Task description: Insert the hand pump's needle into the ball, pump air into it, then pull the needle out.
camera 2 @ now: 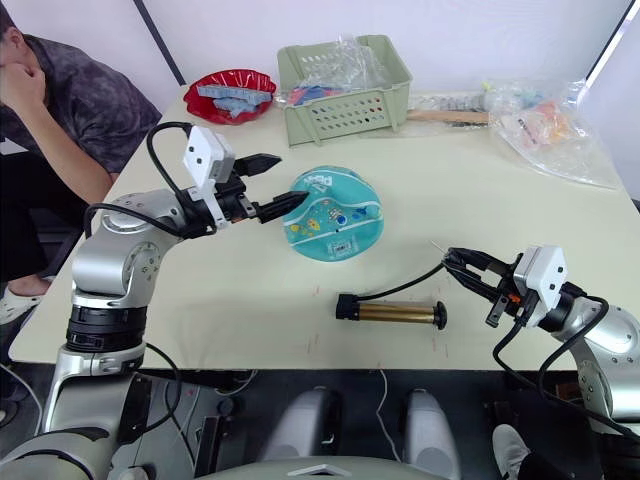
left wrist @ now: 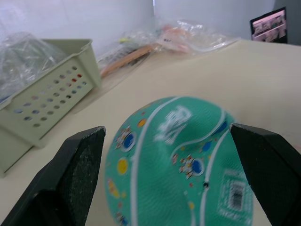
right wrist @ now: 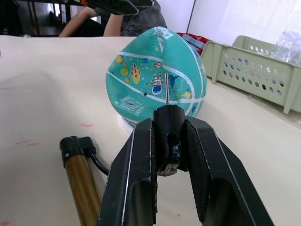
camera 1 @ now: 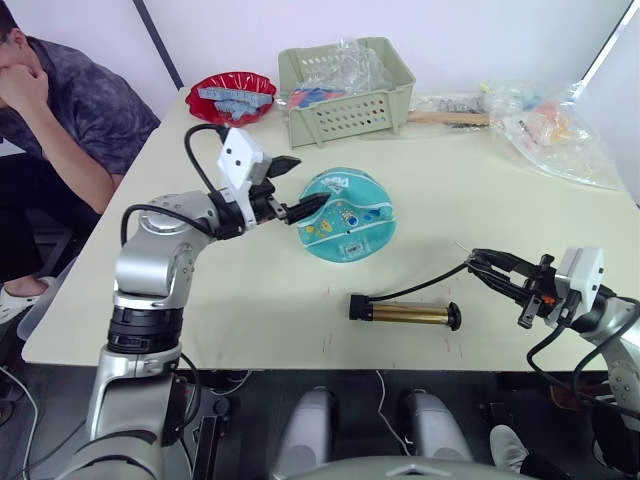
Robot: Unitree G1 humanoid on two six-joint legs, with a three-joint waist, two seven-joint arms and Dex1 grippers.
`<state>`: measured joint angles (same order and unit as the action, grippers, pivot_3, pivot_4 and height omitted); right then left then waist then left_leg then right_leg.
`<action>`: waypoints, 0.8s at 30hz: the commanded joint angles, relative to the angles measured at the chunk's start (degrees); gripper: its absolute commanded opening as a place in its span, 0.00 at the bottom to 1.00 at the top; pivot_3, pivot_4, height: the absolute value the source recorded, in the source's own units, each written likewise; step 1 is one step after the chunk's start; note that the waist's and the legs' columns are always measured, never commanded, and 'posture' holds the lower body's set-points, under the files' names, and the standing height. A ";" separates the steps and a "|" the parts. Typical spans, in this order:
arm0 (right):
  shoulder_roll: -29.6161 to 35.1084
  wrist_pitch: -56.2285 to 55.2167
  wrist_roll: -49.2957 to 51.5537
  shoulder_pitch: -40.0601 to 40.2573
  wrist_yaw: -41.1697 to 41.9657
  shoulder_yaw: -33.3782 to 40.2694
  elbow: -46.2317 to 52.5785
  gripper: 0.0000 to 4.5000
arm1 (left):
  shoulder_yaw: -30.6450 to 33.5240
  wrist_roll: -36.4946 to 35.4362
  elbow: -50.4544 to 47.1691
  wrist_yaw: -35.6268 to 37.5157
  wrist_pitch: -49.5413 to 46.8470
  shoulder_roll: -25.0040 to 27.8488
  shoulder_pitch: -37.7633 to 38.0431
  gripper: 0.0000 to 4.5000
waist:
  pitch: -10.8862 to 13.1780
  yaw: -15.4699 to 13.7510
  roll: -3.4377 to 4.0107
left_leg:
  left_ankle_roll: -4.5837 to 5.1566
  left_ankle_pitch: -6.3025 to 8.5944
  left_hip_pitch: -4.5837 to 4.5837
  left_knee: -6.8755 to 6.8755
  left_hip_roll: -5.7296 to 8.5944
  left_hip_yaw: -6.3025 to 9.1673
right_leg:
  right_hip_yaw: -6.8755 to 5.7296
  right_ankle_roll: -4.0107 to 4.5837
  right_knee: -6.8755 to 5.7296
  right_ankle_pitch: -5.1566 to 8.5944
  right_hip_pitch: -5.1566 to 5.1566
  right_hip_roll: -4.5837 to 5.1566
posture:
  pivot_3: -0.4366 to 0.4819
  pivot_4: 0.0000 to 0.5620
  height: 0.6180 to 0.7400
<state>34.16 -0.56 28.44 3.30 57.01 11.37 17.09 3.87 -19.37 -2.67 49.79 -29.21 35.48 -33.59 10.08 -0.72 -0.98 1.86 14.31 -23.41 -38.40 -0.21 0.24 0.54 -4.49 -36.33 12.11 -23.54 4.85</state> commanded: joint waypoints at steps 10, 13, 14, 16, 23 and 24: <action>-1.72 -4.08 0.33 -1.19 1.62 -0.65 -0.92 0.08 | -3.31 3.25 7.52 -1.88 1.95 -1.50 -3.13 0.99 | 0.00 0.06 0.00 | 0.00 0.00 0.00 -0.03 0.04 -0.07 | 0.08 -0.01 -0.02 -0.01 -0.01 0.04 | 0.48 0.27 1.00; -1.92 -4.40 0.20 -1.12 1.44 -0.84 -0.97 0.08 | -3.86 3.77 8.87 -2.45 2.48 -2.24 -3.78 0.99 | 0.00 0.14 0.00 | 0.00 0.00 0.00 -0.03 0.04 -0.07 | 0.08 -0.01 -0.04 -0.01 -0.03 0.04 | 0.48 0.27 1.00; -2.00 -4.54 0.12 -1.00 1.38 -0.90 -0.94 0.08 | -4.40 4.46 9.44 -2.56 2.94 -2.48 -3.84 0.99 | 0.00 0.14 0.00 | 0.00 0.00 0.00 -0.03 0.04 -0.08 | 0.11 -0.01 -0.09 -0.01 -0.05 0.04 | 0.48 0.27 1.00; -2.07 -4.73 0.06 -0.79 1.31 -1.00 -0.89 0.08 | -4.95 5.23 10.40 -2.80 3.60 -2.94 -3.94 0.99 | 0.00 0.09 0.00 | 0.00 0.00 0.01 -0.03 0.04 -0.09 | 0.10 -0.01 -0.12 0.00 -0.05 0.04 | 0.48 0.27 1.00; -2.34 -4.94 -0.06 -0.62 1.01 -1.85 -0.67 0.08 | -4.86 7.11 16.77 -5.32 5.74 -6.36 -6.08 0.99 | 0.00 -0.04 0.00 | 0.00 0.00 0.02 -0.07 0.05 -0.13 | 0.10 -0.01 -0.20 0.00 -0.06 0.04 | 0.48 0.27 1.00; -2.36 -4.93 -0.07 -0.61 0.99 -1.90 -0.68 0.08 | -4.85 7.30 17.40 -5.48 6.21 -6.82 -6.37 0.88 | 0.00 -0.01 -0.01 | 0.00 0.00 0.02 -0.08 0.06 -0.13 | 0.10 -0.01 -0.20 0.00 -0.05 0.04 | 0.48 0.27 1.00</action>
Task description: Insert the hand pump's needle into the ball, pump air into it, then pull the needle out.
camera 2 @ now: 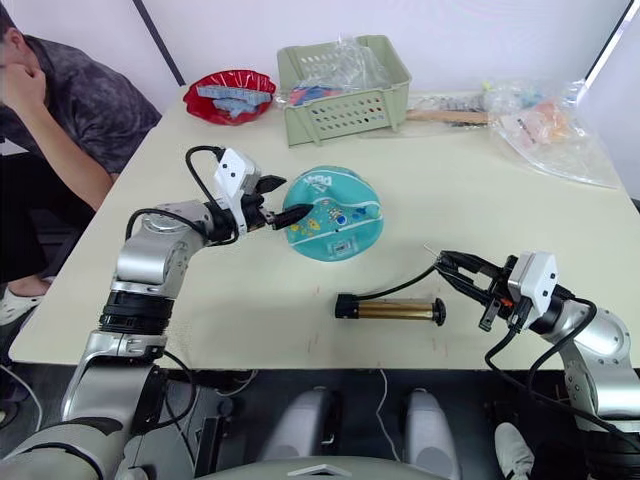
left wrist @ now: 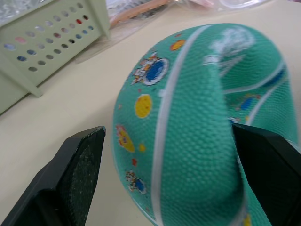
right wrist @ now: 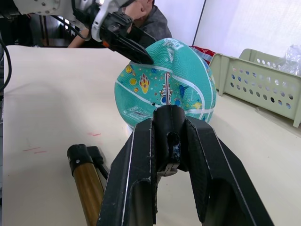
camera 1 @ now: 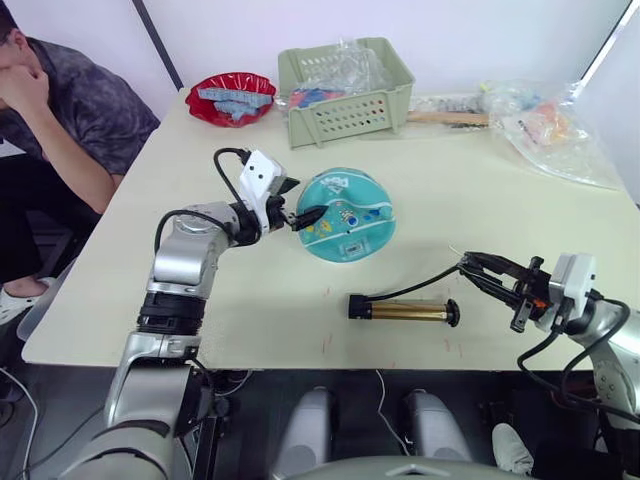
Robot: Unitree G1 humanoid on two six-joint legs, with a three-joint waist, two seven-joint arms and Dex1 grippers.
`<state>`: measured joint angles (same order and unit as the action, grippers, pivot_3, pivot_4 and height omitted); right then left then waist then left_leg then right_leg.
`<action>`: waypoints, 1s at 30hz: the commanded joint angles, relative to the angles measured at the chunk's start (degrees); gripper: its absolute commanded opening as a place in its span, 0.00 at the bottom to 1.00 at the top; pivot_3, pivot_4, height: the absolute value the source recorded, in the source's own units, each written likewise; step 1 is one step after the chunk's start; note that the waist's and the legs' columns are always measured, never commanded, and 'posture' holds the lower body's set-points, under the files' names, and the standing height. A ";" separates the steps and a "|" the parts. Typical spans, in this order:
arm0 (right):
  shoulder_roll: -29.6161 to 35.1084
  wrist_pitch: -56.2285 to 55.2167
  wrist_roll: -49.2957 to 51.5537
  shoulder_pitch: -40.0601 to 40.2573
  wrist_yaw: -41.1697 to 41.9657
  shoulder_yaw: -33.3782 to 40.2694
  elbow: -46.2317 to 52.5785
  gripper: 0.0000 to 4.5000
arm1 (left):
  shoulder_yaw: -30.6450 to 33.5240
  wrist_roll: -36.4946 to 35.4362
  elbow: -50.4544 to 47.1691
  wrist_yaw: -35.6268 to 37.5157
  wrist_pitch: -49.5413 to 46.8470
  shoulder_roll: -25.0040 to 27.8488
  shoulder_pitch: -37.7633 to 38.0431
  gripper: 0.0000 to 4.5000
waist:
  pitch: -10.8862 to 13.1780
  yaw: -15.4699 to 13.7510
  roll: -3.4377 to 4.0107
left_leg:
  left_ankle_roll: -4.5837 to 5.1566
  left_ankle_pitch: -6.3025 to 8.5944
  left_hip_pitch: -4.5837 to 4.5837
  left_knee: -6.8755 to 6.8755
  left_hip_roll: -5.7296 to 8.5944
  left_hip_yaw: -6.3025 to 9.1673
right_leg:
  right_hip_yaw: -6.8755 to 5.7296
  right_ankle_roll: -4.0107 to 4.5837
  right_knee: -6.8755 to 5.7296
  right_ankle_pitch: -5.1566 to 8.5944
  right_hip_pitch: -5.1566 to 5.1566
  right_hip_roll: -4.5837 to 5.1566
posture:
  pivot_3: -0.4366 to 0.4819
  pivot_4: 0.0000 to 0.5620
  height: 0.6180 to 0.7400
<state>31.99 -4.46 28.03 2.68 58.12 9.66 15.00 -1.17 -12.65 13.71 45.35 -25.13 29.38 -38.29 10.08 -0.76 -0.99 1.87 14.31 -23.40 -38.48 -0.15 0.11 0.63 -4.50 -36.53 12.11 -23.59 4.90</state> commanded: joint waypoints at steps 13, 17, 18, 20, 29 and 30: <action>-0.01 5.68 1.08 -0.33 -4.64 -1.77 5.10 0.08 | 2.36 -0.35 -1.49 -5.92 3.92 -6.04 1.60 0.01 | 0.00 0.10 0.00 | 0.00 0.00 0.08 -0.01 0.00 0.03 | 0.15 0.00 -0.12 0.00 -0.02 0.01 | 0.48 0.27 1.00; 0.74 12.89 2.50 -2.40 -7.97 -2.97 7.72 0.08 | 2.24 -0.64 -5.12 -8.04 1.56 -7.65 3.08 0.00 | 0.00 -0.03 0.00 | 0.00 0.00 0.09 -0.01 0.02 0.12 | 0.19 0.00 -0.16 0.00 -0.02 0.04 | 0.48 0.27 1.00; 1.07 15.16 2.58 -3.40 -8.94 -3.52 8.29 0.08 | 1.86 -0.35 -6.10 -8.85 0.90 -8.06 3.46 0.00 | 0.00 0.02 0.00 | 0.00 0.00 0.09 -0.02 0.02 0.12 | 0.19 0.00 -0.16 0.00 -0.02 0.04 | 0.48 0.27 1.00; 1.76 19.98 2.78 -5.62 -10.83 -4.68 9.24 0.08 | 1.62 -0.62 -8.19 -10.57 -0.98 -9.38 4.11 0.00 | 0.00 -0.04 0.00 | 0.00 0.00 0.09 -0.02 0.02 0.13 | 0.21 0.00 -0.15 0.00 -0.02 0.04 | 0.48 0.27 1.00; 2.97 39.31 1.31 -17.68 -18.98 -10.75 10.29 0.08 | 1.08 0.56 -12.47 -16.89 -4.51 -13.15 5.89 0.00 | 0.00 -0.02 0.00 | -0.01 0.00 -0.05 -0.05 0.02 0.29 | -0.13 0.02 -0.12 0.00 -0.03 0.02 | 0.48 0.27 1.00; 3.03 41.94 0.81 -19.68 -19.99 -11.80 9.93 0.08 | 1.17 0.63 -12.69 -17.67 -4.83 -13.68 6.16 0.00 | 0.00 -0.01 0.00 | 0.00 0.00 -0.06 -0.06 0.02 0.29 | -0.14 0.02 -0.13 0.00 -0.03 0.02 | 0.48 0.27 1.00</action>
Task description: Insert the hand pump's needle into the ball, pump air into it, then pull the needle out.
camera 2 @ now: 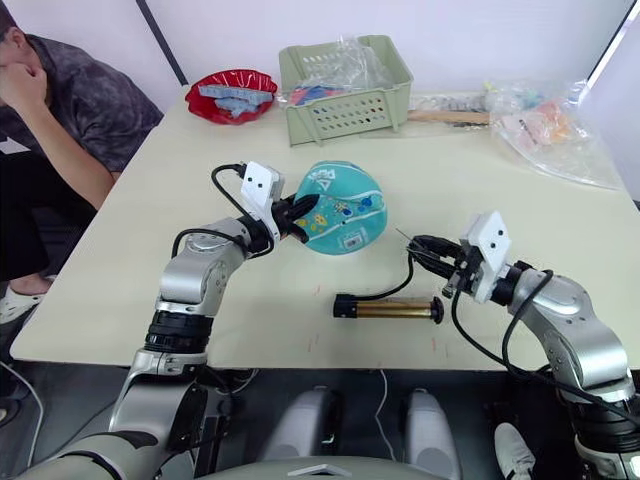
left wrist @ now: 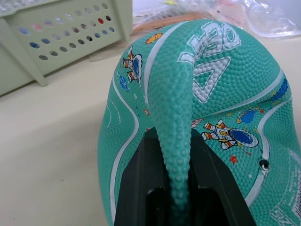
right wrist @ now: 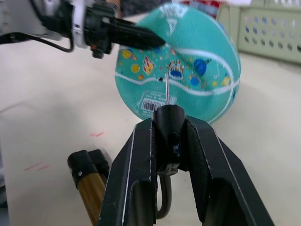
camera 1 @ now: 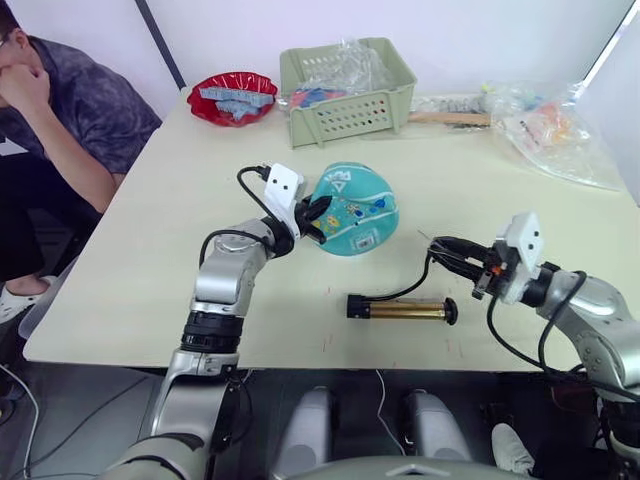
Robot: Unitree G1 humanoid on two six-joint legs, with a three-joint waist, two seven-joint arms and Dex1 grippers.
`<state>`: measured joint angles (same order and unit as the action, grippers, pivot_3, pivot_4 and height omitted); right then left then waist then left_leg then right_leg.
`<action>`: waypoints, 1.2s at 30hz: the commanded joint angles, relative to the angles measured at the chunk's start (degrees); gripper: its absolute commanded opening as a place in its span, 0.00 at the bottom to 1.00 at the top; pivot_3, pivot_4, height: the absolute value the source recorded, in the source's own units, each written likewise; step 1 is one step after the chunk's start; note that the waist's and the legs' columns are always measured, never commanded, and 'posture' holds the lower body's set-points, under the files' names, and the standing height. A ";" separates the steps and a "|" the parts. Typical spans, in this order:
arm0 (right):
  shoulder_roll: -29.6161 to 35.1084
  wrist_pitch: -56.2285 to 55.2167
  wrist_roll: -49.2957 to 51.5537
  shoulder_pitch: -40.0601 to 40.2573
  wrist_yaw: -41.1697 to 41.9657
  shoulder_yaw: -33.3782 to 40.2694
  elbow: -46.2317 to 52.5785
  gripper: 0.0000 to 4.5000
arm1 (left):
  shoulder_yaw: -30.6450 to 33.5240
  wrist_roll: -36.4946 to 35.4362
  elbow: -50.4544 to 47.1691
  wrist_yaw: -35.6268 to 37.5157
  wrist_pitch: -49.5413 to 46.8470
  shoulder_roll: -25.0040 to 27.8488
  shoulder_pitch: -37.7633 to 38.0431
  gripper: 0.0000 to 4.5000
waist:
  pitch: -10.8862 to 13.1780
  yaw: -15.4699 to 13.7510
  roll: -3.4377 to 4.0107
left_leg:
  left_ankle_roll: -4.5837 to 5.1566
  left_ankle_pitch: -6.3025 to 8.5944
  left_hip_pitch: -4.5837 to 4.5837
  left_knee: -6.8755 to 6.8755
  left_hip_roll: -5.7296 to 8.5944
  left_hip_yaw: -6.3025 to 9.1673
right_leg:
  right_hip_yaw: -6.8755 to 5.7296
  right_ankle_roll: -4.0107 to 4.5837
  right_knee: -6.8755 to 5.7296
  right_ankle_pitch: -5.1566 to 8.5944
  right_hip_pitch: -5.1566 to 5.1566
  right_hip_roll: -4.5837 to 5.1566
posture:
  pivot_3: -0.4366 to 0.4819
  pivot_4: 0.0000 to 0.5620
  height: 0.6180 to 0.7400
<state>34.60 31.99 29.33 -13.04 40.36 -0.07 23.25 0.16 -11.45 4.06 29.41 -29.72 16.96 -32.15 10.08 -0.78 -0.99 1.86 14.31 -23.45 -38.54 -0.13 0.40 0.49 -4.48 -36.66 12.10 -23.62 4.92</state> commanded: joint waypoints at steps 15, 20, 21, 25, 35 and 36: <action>-2.72 30.80 -3.44 -27.51 -4.67 -13.98 -6.71 0.08 | -3.53 2.34 -5.20 -6.17 0.64 -5.94 3.03 0.00 | -0.01 -0.23 0.01 | 0.01 0.00 -0.21 -0.17 0.10 -0.01 | -0.08 -0.09 0.12 -0.06 -0.02 0.09 | 0.48 0.27 1.00; -4.85 35.38 -3.04 -30.63 -4.59 -14.50 -8.44 0.08 | -3.73 2.70 -4.89 -6.22 1.00 -6.35 2.96 0.00 | -0.01 -0.24 0.01 | 0.01 0.00 -0.22 -0.19 0.11 0.00 | -0.08 -0.09 0.10 -0.06 -0.02 0.10 | 0.48 0.27 1.00; -5.30 35.98 -3.57 -31.23 -4.94 -14.90 -9.23 0.08 | -4.02 2.81 -4.98 -6.06 1.05 -6.35 3.15 0.00 | -0.01 -0.26 0.01 | 0.01 0.00 -0.22 -0.19 0.11 -0.01 | -0.09 -0.09 0.09 -0.06 -0.02 0.09 | 0.48 0.27 1.00; -7.54 37.16 -4.91 -33.47 -6.36 -15.19 -12.47 0.08 | -4.34 3.10 -4.62 -5.87 1.40 -6.47 2.98 0.00 | -0.01 -0.23 0.01 | 0.01 0.00 -0.22 -0.19 0.12 -0.01 | -0.10 -0.09 0.06 -0.06 -0.02 0.10 | 0.48 0.27 1.00; -9.30 38.45 -7.20 -34.64 -7.72 -15.92 -14.77 0.08 | -5.22 3.59 -3.57 -5.38 2.62 -6.53 2.56 0.00 | -0.01 -0.25 0.01 | 0.02 0.00 -0.24 -0.19 0.26 0.02 | -0.09 -0.09 0.05 -0.06 -0.04 0.22 | 0.48 0.27 1.00; -9.42 38.55 -7.30 -34.65 -7.80 -15.89 -14.81 0.08 | -5.23 3.59 -3.48 -5.35 2.70 -6.49 2.56 0.00 | -0.01 -0.25 0.01 | 0.02 0.00 -0.24 -0.19 0.27 0.02 | -0.09 -0.09 0.05 -0.06 -0.04 0.22 | 0.48 0.27 1.00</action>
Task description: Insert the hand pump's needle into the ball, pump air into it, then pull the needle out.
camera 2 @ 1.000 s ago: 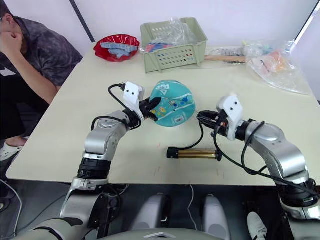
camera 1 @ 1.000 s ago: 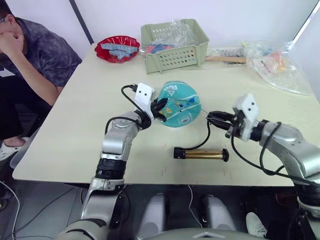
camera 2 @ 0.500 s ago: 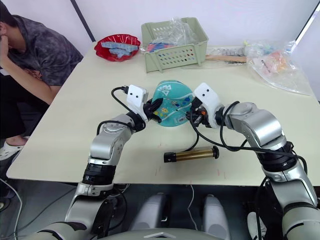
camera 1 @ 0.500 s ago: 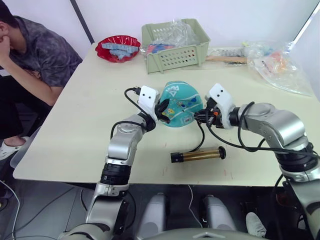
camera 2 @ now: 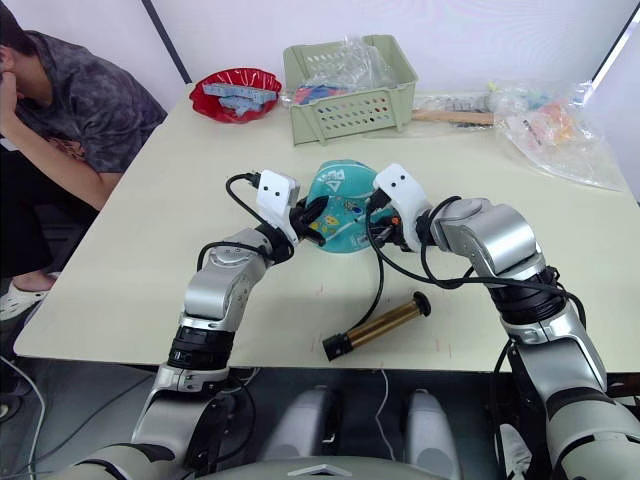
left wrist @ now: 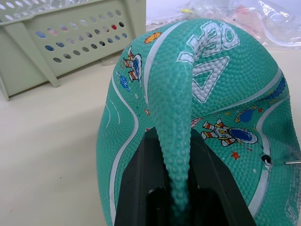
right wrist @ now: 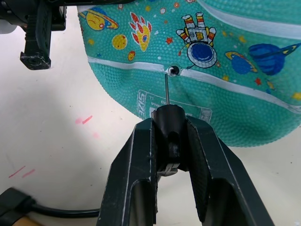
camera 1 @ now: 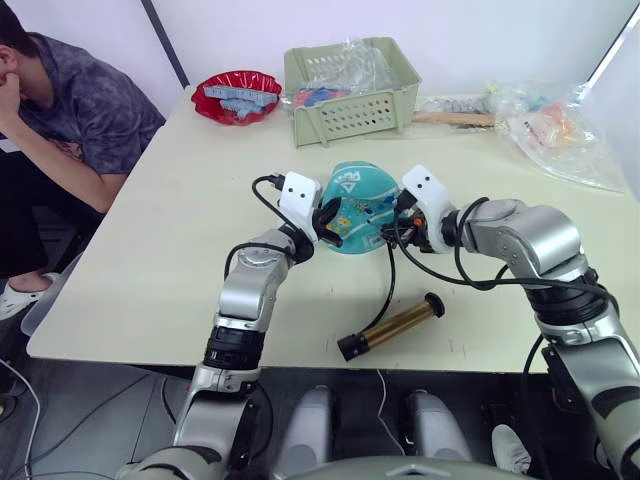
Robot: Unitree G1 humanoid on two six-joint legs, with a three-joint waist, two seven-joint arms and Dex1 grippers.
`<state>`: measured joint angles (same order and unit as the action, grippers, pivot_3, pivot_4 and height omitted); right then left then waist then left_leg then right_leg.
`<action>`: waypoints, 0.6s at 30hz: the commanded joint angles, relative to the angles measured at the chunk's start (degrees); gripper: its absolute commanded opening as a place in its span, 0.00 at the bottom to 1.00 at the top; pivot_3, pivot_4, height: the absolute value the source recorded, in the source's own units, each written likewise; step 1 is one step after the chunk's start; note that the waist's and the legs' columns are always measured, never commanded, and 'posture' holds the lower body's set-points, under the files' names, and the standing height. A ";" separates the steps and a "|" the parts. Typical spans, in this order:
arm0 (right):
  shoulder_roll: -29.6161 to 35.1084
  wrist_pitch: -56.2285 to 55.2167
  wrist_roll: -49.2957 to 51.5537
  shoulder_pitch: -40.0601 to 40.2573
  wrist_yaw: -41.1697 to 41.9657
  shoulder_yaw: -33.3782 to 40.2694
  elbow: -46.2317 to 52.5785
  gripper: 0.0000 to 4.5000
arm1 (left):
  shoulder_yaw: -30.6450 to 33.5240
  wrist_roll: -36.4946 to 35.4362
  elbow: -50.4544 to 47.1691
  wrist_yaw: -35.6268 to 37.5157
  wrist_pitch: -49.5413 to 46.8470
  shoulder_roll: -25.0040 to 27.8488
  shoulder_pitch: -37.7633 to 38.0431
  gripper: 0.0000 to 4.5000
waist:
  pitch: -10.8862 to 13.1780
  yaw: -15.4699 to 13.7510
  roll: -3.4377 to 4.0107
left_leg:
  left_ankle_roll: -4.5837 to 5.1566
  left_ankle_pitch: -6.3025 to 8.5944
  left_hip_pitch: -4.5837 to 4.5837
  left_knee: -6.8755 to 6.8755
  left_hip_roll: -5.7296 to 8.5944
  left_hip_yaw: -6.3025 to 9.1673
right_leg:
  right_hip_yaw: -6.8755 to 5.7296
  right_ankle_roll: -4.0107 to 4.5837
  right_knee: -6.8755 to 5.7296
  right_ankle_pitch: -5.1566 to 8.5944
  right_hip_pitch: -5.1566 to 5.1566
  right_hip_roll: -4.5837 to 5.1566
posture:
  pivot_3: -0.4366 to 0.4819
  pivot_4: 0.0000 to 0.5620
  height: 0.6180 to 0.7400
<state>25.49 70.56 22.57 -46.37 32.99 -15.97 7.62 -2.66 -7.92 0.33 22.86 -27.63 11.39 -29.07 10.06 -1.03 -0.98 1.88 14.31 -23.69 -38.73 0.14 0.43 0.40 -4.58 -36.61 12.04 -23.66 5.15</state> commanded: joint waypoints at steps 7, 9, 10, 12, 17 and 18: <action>-1.12 -1.14 -1.46 -1.47 -0.52 0.15 0.35 0.08 | -2.71 0.36 0.91 1.38 1.22 -0.75 -0.74 0.00 | 0.00 0.05 0.00 | 0.00 0.00 0.00 0.00 0.02 0.01 | 0.00 0.00 -0.01 0.00 -0.02 0.01 | 0.48 0.27 1.00; -1.37 -1.49 -1.86 -1.71 -0.66 0.51 0.04 0.08 | -2.85 0.55 0.89 1.51 1.34 -0.77 -0.60 0.00 | 0.00 0.05 0.00 | 0.00 0.00 0.00 0.00 0.03 0.02 | 0.00 0.00 -0.01 0.00 -0.02 0.01 | 0.48 0.27 1.00; -1.47 -1.96 -2.12 -1.79 -0.71 0.71 -0.19 0.08 | -2.87 0.63 0.88 1.58 1.38 -0.82 -0.52 0.00 | 0.00 0.05 0.00 | 0.00 0.00 0.00 0.00 0.03 0.01 | 0.00 0.00 -0.01 0.00 -0.02 0.02 | 0.48 0.27 1.00; -1.58 -2.48 -2.32 -1.88 -0.80 1.07 -0.53 0.08 | -3.02 0.96 0.94 1.69 1.49 -0.90 -0.28 0.00 | 0.00 0.05 0.00 | 0.00 0.00 0.00 0.00 0.04 0.02 | 0.00 0.00 -0.01 0.00 -0.02 0.01 | 0.48 0.27 1.00; -1.36 -2.83 -2.73 -1.69 -1.08 1.06 -0.97 0.08 | -3.09 1.21 0.83 1.69 1.53 -1.09 -0.11 0.00 | 0.00 0.05 0.00 | 0.00 0.00 -0.01 0.00 0.03 0.04 | -0.01 0.00 -0.01 0.00 -0.02 0.02 | 0.48 0.27 1.00; -1.30 -2.81 -2.84 -1.59 -1.14 1.00 -1.11 0.08 | -3.08 1.19 0.76 1.67 1.50 -1.13 -0.07 0.00 | 0.00 0.05 0.00 | 0.00 0.00 -0.01 0.00 0.03 0.03 | -0.01 0.00 -0.01 0.00 -0.02 0.01 | 0.48 0.27 1.00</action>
<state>23.96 68.66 20.14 -46.66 32.03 -16.48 5.66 -2.98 -6.75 1.00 23.53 -26.30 11.24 -29.19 10.06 -0.98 -0.98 1.88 14.31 -23.70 -38.73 0.17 0.46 0.39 -4.58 -36.61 12.05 -23.68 5.16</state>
